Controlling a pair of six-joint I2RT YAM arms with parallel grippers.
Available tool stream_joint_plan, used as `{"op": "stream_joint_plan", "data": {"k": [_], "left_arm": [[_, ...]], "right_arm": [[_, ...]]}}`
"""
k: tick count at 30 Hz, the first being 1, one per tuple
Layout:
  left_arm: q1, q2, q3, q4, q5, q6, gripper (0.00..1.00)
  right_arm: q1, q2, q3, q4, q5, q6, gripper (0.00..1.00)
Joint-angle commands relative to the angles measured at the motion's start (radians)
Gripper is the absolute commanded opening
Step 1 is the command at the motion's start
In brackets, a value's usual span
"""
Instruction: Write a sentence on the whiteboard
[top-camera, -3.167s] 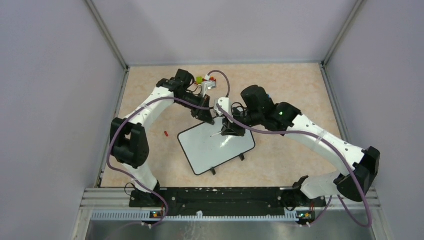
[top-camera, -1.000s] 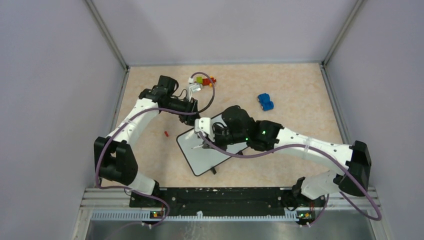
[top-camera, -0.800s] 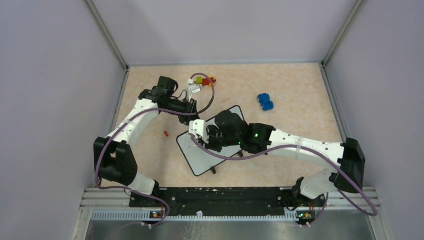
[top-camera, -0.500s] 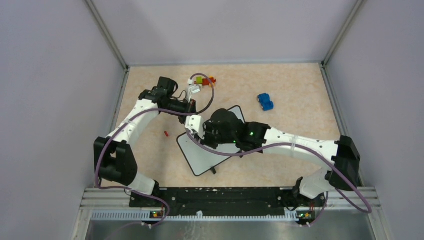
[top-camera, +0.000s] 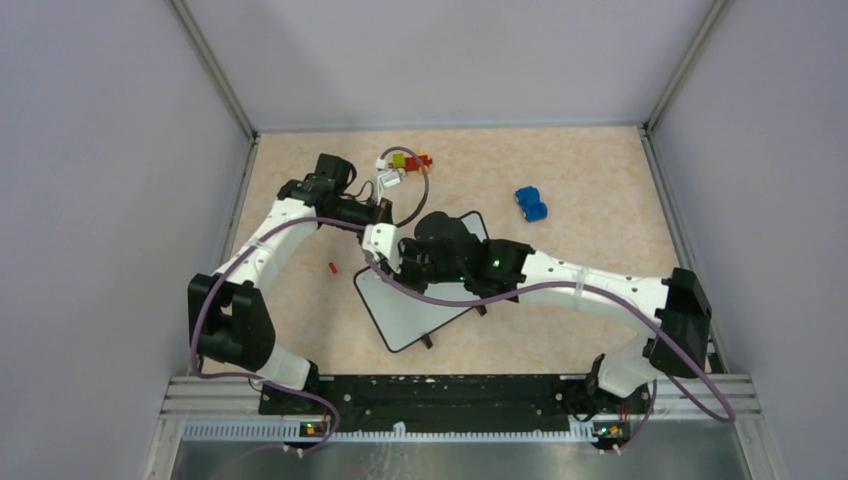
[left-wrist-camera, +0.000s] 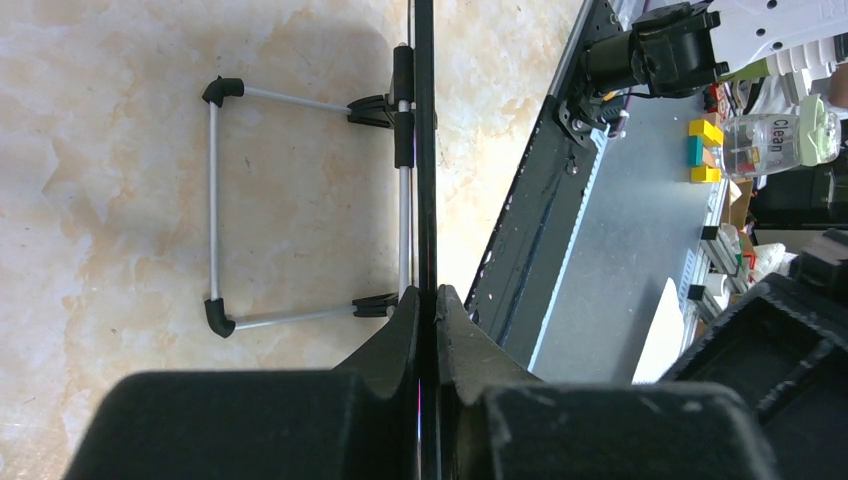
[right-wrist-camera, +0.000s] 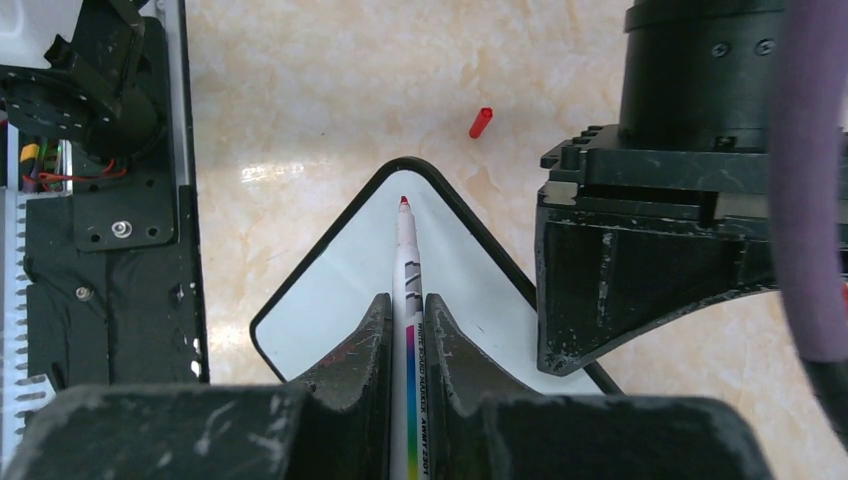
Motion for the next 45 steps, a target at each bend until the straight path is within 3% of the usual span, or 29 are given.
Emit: {"op": "stream_joint_plan", "data": {"k": [1,35,45], "left_arm": [[-0.002,-0.002,0.005,0.016,0.039,-0.001,0.0],[-0.002,0.006,0.011,0.004,0.03,0.007,0.0],[-0.002,0.003,0.013,0.003,0.034,0.007,0.0]], "right_arm": [[0.009,0.016,0.041,0.004,-0.017,0.005,0.0],[0.022,0.004,-0.087,-0.002,-0.018,-0.03,0.0],[0.031,-0.02,-0.049,-0.015,-0.02,-0.025,0.0]]}}
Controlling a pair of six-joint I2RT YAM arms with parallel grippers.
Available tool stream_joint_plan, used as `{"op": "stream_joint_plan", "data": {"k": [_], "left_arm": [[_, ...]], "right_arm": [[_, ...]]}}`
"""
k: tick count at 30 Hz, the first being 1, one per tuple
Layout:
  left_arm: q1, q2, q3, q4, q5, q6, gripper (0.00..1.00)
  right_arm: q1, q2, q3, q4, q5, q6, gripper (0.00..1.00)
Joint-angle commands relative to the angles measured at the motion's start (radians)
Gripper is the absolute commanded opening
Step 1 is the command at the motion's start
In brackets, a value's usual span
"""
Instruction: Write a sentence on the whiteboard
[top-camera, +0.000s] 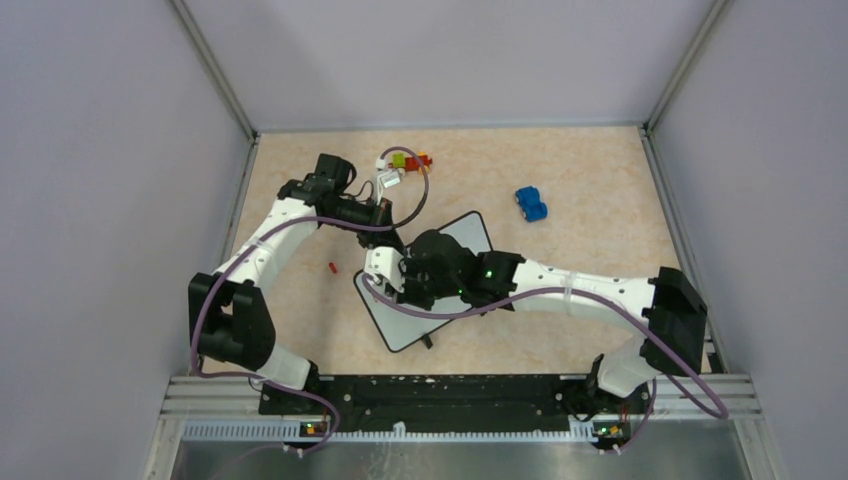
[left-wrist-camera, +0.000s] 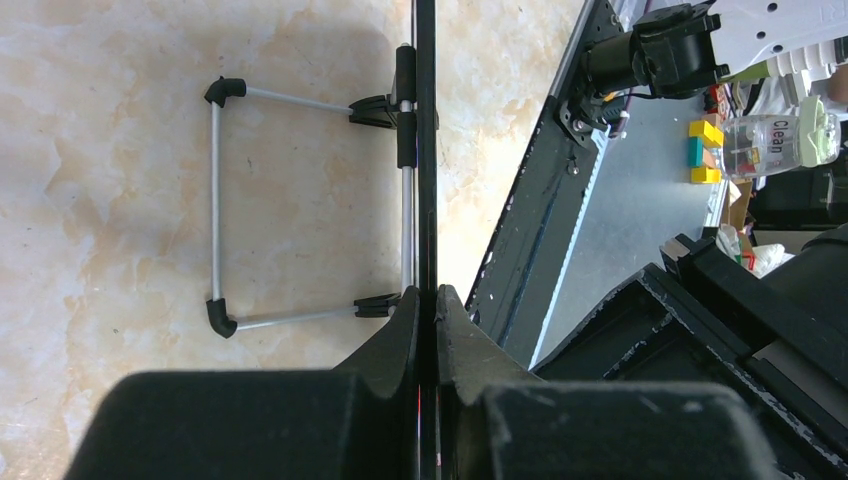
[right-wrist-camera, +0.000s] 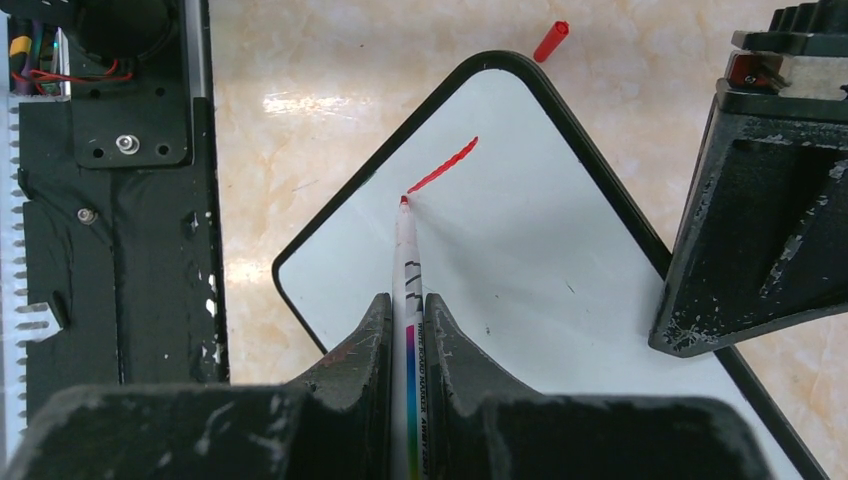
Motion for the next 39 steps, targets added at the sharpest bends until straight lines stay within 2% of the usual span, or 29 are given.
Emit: {"op": "stream_joint_plan", "data": {"k": [1,23,39], "left_arm": [[-0.004,0.0,0.014,0.0,0.034,0.006,0.0],[-0.004,-0.002,0.014,-0.003,0.036,0.006,0.0],[-0.004,0.001,0.015,-0.004,0.031,0.005,0.0]], "right_arm": [[0.012,-0.048,0.059,0.006,-0.004,0.0,0.0],[-0.017,-0.008,0.13,0.038,0.069,0.033,0.0],[-0.054,-0.05,0.069,0.034,0.068,0.04,0.0]]}}
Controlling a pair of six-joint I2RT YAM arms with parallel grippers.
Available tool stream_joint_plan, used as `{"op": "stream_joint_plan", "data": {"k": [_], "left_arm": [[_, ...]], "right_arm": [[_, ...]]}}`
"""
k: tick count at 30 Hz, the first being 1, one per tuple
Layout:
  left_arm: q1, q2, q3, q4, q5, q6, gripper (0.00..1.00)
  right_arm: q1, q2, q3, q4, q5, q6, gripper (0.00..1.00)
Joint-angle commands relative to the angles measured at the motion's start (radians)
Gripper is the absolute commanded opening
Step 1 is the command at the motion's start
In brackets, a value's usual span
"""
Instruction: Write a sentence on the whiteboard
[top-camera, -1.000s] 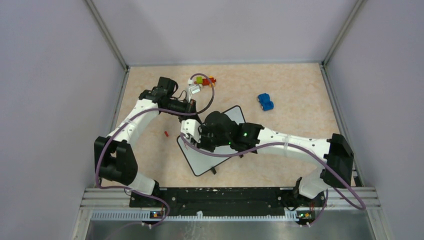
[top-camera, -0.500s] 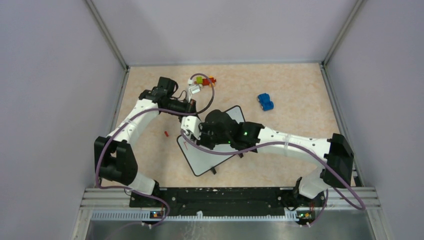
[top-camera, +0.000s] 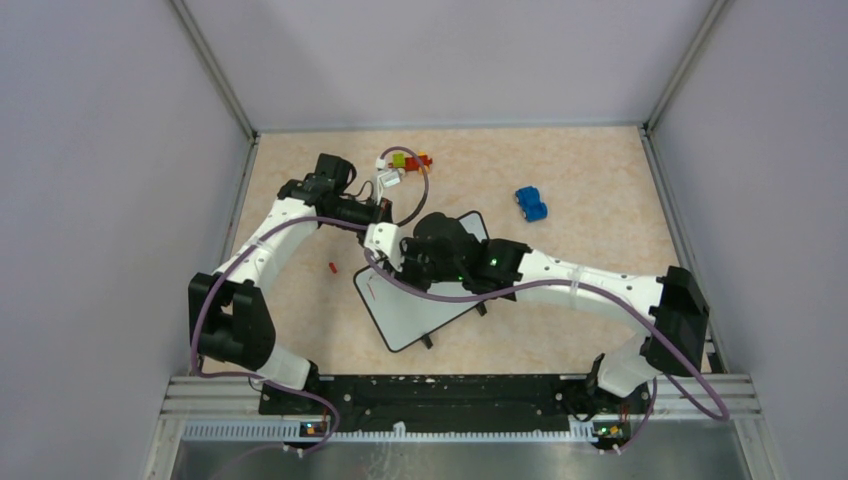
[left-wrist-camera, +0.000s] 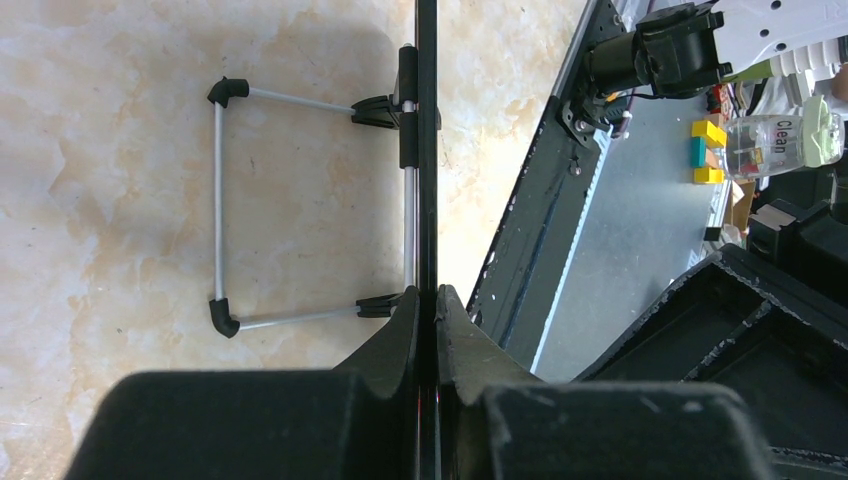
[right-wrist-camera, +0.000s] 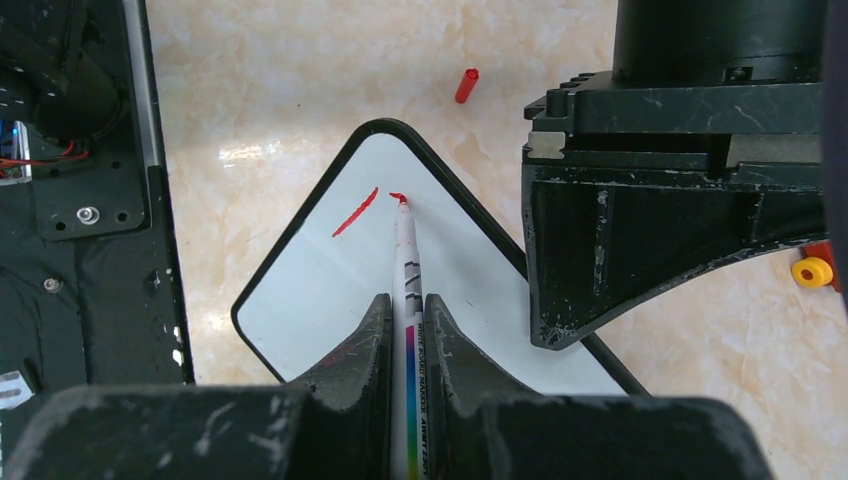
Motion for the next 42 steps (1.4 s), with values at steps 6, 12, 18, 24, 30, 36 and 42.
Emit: {"op": "stream_joint_plan", "data": {"k": [6,12,18,24,30,36,42], "left_arm": [[-0.004,-0.001,0.015,-0.006,0.03,0.005,0.0],[-0.004,-0.002,0.011,-0.005,0.029,0.007,0.0],[-0.004,0.002,0.012,-0.005,0.032,0.007,0.0],[-0.004,-0.004,0.012,-0.005,0.032,0.006,0.0],[-0.004,-0.007,0.007,-0.006,0.031,0.009,0.0],[-0.004,-0.003,0.01,-0.007,0.034,0.007,0.0],[-0.004,-0.001,0.012,-0.009,0.033,0.008,0.0]], "right_arm": [[-0.013,-0.053,-0.039,0.021,0.027,0.006,0.0],[-0.013,-0.066,-0.059,0.02,0.009,0.003,0.0],[0.004,-0.047,-0.049,0.031,-0.011,0.009,0.0],[0.028,-0.012,-0.019,0.034,-0.013,0.009,0.0],[0.035,0.01,0.007,0.031,-0.017,0.008,0.0],[0.035,-0.003,-0.003,0.028,0.004,0.002,0.0],[0.009,-0.041,-0.037,0.02,0.017,0.006,0.0]]}}
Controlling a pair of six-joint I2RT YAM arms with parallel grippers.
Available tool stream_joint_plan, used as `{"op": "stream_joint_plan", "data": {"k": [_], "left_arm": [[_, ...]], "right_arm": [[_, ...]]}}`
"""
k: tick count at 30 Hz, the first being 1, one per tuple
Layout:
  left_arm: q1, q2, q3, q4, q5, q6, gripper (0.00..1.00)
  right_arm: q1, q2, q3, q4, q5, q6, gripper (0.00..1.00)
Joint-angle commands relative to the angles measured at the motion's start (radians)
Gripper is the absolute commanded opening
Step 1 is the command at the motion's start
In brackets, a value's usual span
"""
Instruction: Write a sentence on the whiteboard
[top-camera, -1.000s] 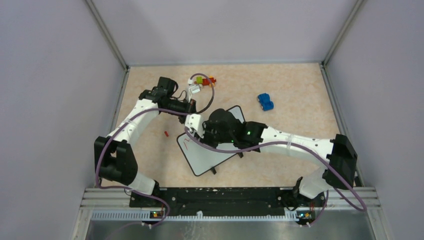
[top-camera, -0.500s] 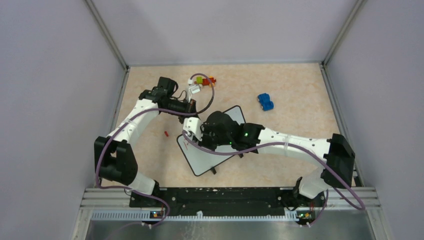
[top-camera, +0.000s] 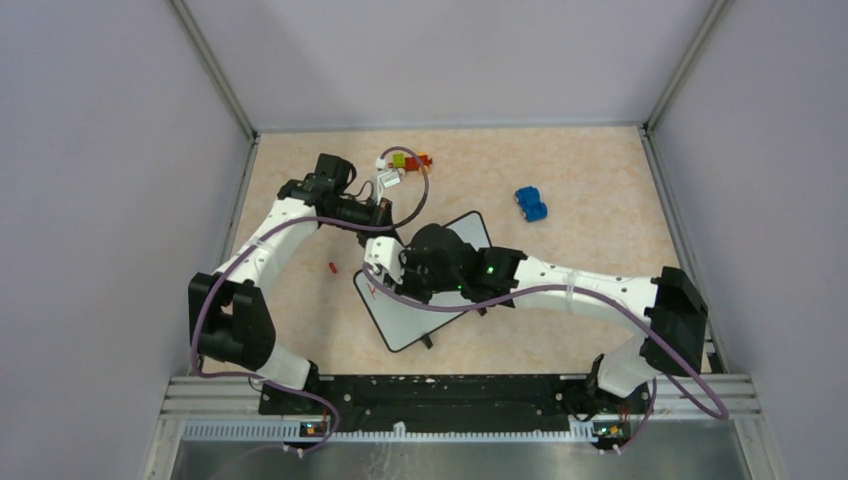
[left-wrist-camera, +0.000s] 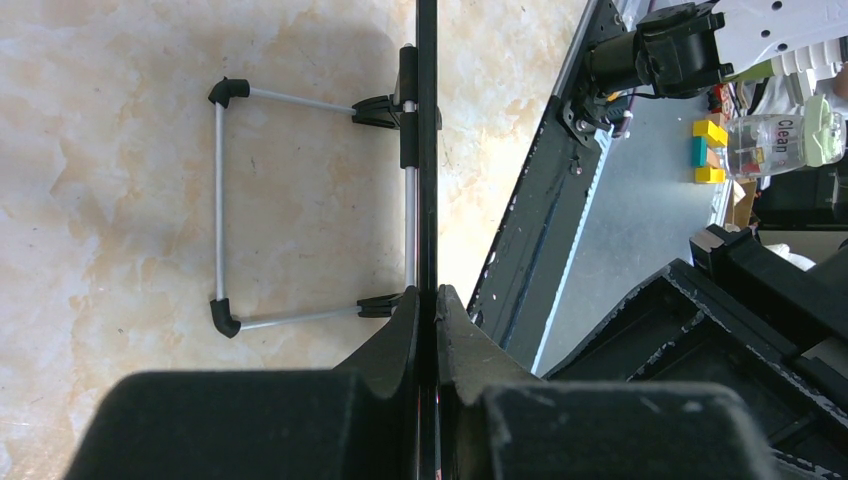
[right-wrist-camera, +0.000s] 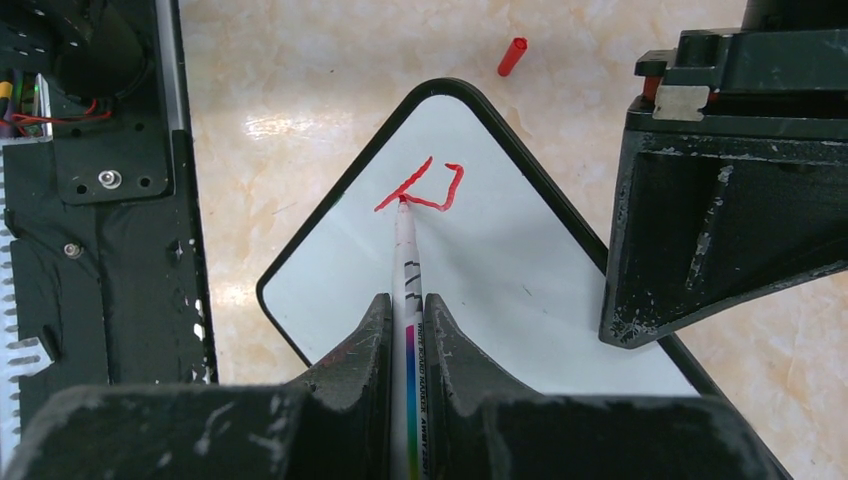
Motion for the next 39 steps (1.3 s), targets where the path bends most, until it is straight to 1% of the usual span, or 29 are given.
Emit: {"op": "stream_joint_plan", "data": {"k": [1,9,16,32,36,39], "left_arm": [[-0.004,-0.001,0.012,-0.008,0.032,0.006,0.0],[-0.004,0.001,0.012,-0.008,0.029,0.005,0.0],[-0.004,0.001,0.012,-0.009,0.027,0.006,0.0],[-0.004,-0.003,0.006,-0.008,0.027,0.009,0.0],[-0.004,-0.003,0.005,-0.008,0.026,0.01,0.0],[-0.004,-0.005,0.006,-0.009,0.027,0.013,0.0]], "right_arm": [[-0.02,-0.05,0.007,0.015,0.036,0.007,0.0],[-0.029,-0.076,-0.041,0.005,0.028,0.01,0.0],[-0.012,-0.052,-0.039,0.006,-0.001,0.009,0.0],[0.019,0.016,0.046,0.013,-0.021,0.009,0.0],[0.019,-0.006,0.049,-0.002,-0.049,0.013,0.0],[0.018,-0.057,0.04,-0.027,-0.078,0.013,0.0]]}}
